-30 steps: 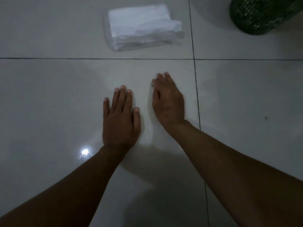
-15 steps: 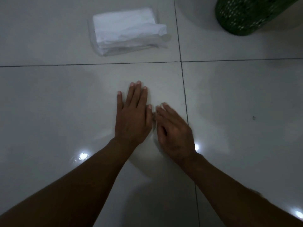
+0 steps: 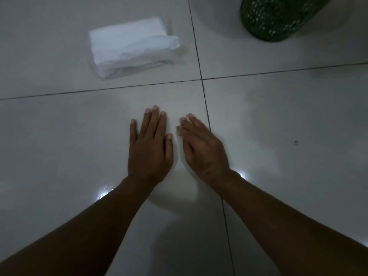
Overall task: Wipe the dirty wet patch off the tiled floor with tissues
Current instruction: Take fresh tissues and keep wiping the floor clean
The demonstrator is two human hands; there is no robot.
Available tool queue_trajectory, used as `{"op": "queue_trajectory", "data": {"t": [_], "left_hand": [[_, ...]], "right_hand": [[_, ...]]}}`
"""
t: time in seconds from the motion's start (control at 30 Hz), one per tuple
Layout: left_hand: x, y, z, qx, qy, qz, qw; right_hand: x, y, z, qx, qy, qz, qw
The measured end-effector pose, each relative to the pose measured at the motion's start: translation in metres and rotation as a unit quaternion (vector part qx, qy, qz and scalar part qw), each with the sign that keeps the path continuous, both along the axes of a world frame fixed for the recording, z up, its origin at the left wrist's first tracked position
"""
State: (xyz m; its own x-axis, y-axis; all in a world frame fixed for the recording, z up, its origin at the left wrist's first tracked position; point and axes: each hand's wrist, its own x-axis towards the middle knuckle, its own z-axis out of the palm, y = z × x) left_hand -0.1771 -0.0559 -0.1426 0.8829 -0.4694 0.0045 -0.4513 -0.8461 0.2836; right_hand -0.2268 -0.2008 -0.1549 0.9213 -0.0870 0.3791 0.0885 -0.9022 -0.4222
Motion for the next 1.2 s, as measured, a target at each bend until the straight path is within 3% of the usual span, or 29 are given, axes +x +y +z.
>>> {"op": "queue_trajectory", "data": {"t": [0.07,0.2,0.27,0.33,0.47,0.53,0.7,0.8,0.93,1.0,1.13,1.2], "left_hand": [[0.002,0.001,0.001,-0.005,0.003,-0.003,1.000],[0.007,0.003,0.002,-0.007,-0.008,0.001,1.000],[0.013,0.004,0.003,-0.001,-0.013,0.013,1.000],[0.018,0.006,0.003,0.007,-0.013,0.024,1.000],[0.027,0.014,0.002,0.012,-0.018,0.041,0.999],[0.027,0.019,0.002,0.015,-0.019,0.045,0.999],[0.026,0.027,0.000,0.015,-0.014,0.052,0.998],[0.025,0.026,-0.001,0.015,-0.014,0.050,0.999],[0.024,0.024,0.001,0.012,-0.028,0.050,0.998],[0.025,0.024,0.001,0.009,-0.028,0.047,0.998],[0.033,0.014,0.001,-0.013,-0.016,0.016,1.000],[0.039,0.005,0.001,-0.025,-0.016,0.014,0.999]], "right_hand": [[0.010,-0.010,0.001,-0.001,-0.006,-0.001,1.000],[0.050,-0.023,-0.001,0.040,0.031,-0.135,0.990],[0.063,-0.018,0.002,0.071,0.064,-0.153,0.984],[0.059,-0.007,0.005,0.060,0.067,-0.108,0.990],[0.021,0.007,0.007,0.023,0.021,0.100,0.994],[0.020,0.002,0.003,0.024,0.017,0.092,0.995],[0.066,0.014,0.007,0.068,0.057,-0.088,0.992],[0.069,0.031,0.009,0.060,0.077,-0.042,0.994],[0.036,0.026,0.007,0.017,0.026,0.083,0.996],[0.033,0.006,-0.002,0.004,0.005,0.057,0.998],[0.056,-0.023,0.000,0.036,0.044,-0.101,0.993],[0.059,-0.024,0.005,0.024,0.056,-0.080,0.995]]}}
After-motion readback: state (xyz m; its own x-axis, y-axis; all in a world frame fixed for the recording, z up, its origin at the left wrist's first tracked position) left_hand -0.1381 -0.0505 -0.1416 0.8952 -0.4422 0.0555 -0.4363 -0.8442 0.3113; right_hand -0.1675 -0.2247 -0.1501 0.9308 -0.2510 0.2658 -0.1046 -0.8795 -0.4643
